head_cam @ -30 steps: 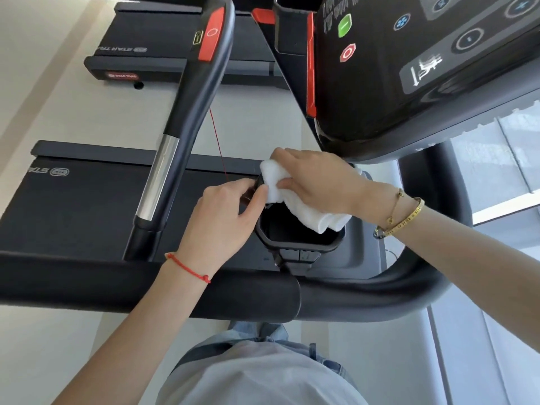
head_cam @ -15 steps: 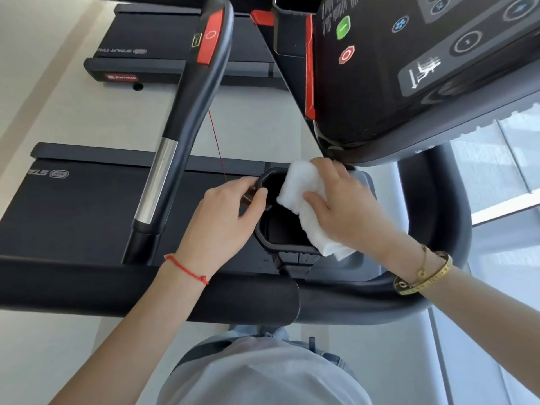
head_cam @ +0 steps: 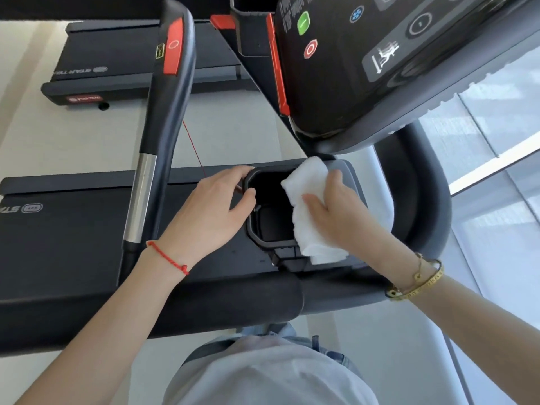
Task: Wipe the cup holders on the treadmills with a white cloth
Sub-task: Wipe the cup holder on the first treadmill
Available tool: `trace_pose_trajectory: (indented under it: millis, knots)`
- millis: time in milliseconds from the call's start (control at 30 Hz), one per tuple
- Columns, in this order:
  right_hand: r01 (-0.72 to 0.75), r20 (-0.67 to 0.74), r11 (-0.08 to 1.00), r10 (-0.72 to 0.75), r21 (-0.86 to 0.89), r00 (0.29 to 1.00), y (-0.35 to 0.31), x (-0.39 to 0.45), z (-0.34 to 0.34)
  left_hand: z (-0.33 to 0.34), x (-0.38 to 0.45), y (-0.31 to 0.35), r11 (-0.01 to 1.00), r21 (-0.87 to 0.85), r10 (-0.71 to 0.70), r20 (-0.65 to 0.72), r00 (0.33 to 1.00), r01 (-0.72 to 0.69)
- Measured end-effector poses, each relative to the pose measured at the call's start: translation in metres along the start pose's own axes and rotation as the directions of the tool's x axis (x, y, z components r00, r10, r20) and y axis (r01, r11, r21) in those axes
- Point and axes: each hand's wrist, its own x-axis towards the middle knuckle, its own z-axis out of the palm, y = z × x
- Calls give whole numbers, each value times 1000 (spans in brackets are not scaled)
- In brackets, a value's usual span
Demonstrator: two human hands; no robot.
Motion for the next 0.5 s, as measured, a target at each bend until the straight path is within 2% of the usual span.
trace_pose_trajectory:
  millis: [133, 333, 500]
  knots:
    - [29, -10, 999, -29, 21, 1000, -8, 11, -5, 4, -1, -2, 1000, -23, 17, -24, 1000, -18]
    - [-19, 7, 1000, 18, 19, 1000, 7, -23, -2, 6, -1, -4, 998, -61, 10, -43, 999, -12]
    - [-55, 26, 992, 52, 117, 998, 9, -50, -7, 6, -1, -3, 999, -51, 16, -36, 999, -17]
